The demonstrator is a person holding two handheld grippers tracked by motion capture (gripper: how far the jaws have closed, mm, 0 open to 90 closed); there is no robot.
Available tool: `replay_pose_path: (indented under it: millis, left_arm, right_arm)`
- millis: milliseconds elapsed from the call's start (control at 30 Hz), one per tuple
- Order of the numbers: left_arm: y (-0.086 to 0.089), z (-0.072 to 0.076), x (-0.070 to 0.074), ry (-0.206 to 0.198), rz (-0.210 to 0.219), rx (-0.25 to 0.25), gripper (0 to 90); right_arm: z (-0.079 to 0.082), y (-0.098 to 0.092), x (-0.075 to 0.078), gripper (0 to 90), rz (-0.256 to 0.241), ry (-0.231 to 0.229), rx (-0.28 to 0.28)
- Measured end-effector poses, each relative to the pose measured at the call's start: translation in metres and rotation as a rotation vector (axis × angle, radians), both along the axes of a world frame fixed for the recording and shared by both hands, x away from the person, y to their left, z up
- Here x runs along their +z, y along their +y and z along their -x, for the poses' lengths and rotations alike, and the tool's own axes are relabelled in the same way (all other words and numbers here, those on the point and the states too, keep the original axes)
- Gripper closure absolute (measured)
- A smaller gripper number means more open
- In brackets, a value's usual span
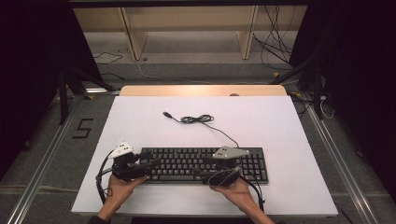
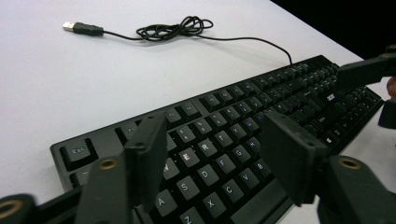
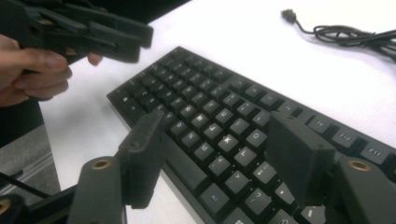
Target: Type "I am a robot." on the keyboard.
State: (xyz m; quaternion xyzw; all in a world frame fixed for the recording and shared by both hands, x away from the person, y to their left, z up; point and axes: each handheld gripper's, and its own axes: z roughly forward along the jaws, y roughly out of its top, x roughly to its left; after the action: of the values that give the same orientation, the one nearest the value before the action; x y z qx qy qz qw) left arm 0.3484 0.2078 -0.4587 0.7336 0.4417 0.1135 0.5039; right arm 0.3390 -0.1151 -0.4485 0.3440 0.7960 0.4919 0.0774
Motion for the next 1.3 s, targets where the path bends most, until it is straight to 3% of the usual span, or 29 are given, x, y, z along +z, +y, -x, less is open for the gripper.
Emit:
replay_pose_path:
  millis: [267,400,633,1300]
  left_arm:
    - [-0.013,-0.010,-0.002,0.043,-0.031,-0.043,62.3]
    - [-0.020,-0.017,-0.003,0.056,-0.069,-0.069,73.4]
    - [-0.028,-0.027,-0.010,0.091,-0.106,-0.077,86.4]
    - [-0.039,-0.036,-0.020,0.130,-0.186,-0.088,89.0]
  right_arm:
    - [0.003,-0.007,0.004,33.9,-0.018,-0.014,-0.020]
    - [0.004,-0.010,0.004,33.7,-0.027,-0.020,-0.024]
    - [0.004,-0.010,0.004,33.7,-0.024,-0.021,-0.021]
    - [0.005,-0.010,0.006,30.9,-0.037,-0.039,-0.030]
